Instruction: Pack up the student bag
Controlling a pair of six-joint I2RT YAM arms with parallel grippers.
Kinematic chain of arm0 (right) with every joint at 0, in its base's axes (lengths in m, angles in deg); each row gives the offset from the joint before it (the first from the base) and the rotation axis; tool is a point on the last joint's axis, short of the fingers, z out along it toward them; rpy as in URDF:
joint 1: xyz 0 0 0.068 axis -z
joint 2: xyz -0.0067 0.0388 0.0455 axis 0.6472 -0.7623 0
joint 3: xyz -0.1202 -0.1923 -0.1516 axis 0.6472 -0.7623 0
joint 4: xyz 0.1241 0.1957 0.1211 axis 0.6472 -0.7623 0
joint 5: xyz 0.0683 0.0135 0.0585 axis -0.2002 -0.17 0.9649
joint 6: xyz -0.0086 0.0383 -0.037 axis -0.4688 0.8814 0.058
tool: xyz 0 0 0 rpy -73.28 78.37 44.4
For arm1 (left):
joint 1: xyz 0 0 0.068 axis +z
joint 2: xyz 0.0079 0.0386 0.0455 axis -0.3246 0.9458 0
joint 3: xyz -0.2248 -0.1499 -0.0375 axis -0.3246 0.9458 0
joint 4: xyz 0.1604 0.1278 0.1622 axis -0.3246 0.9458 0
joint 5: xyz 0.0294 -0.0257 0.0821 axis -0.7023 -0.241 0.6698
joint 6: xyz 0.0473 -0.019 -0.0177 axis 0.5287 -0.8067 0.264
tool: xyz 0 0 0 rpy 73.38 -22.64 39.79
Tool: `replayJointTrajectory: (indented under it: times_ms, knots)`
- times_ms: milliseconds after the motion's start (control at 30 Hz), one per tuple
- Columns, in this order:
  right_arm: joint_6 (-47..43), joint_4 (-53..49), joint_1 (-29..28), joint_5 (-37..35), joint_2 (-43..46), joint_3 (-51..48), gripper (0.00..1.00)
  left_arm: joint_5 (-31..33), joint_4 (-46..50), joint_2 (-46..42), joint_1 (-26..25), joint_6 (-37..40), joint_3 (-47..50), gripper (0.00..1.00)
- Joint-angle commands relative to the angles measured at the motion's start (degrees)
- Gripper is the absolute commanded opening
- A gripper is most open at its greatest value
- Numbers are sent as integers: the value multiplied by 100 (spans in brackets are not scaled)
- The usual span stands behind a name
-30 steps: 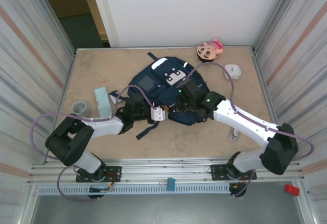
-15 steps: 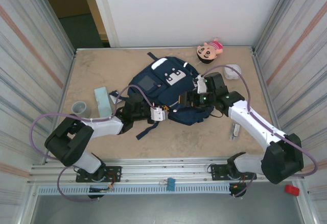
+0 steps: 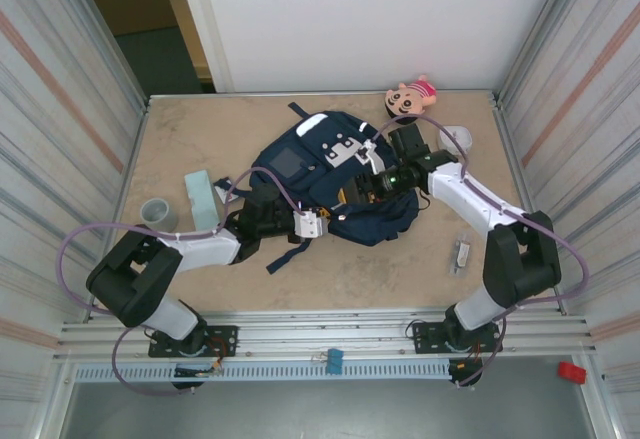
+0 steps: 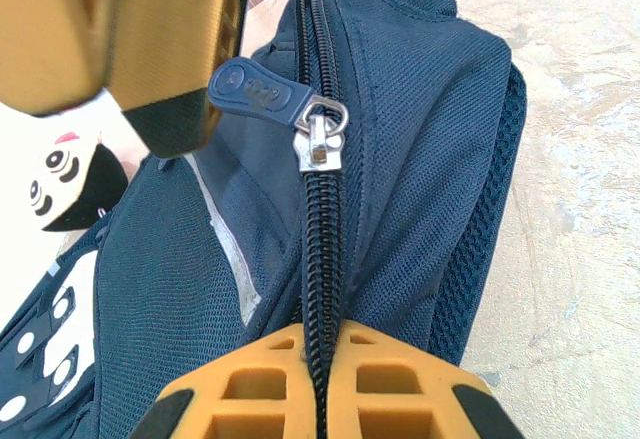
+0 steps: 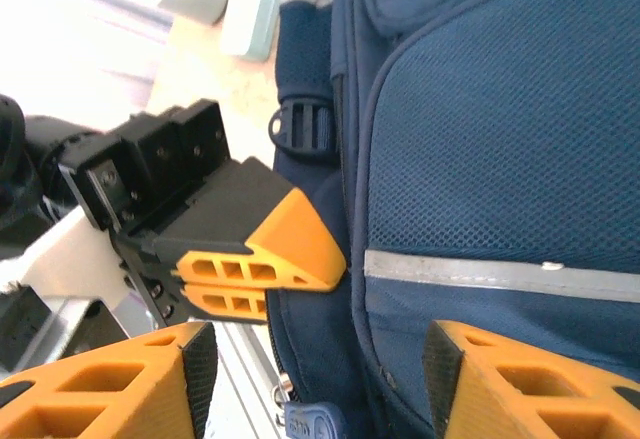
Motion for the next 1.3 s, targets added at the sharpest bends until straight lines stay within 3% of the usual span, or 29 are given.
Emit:
replayJointTrajectory:
  times_ms: [0,267,400,500,667,967,1133,1267]
  knots:
    - [-717,-739,10,359,-221,280,56,-118,-342,-287,-4,93,-11,0]
    - [-1039,-1180,17,627,-520,548,42,-52,-282,-296,3,113,-38,0]
    - [-1212,-1429,18,706,-591,615,40,-21,-263,-304,21,129,-38,0]
    - [-1282,-1527,10,714,-637,644,30,-11,-272,-302,22,120,-39,0]
    - [-1301,-1570,94,668,-533,657,1,20,-255,-310,22,103,-34,0]
    - [-414,-772,690,325,783,-178,0,242,-474,-329,158,-216,160,0]
    - [280,-395,1008,-538,1566,-842,0,254,-587,-355,215,-430,234,0]
    - [1020,82,1641,-980,2208,-1472,0,198,-645,-432,296,-627,301,0]
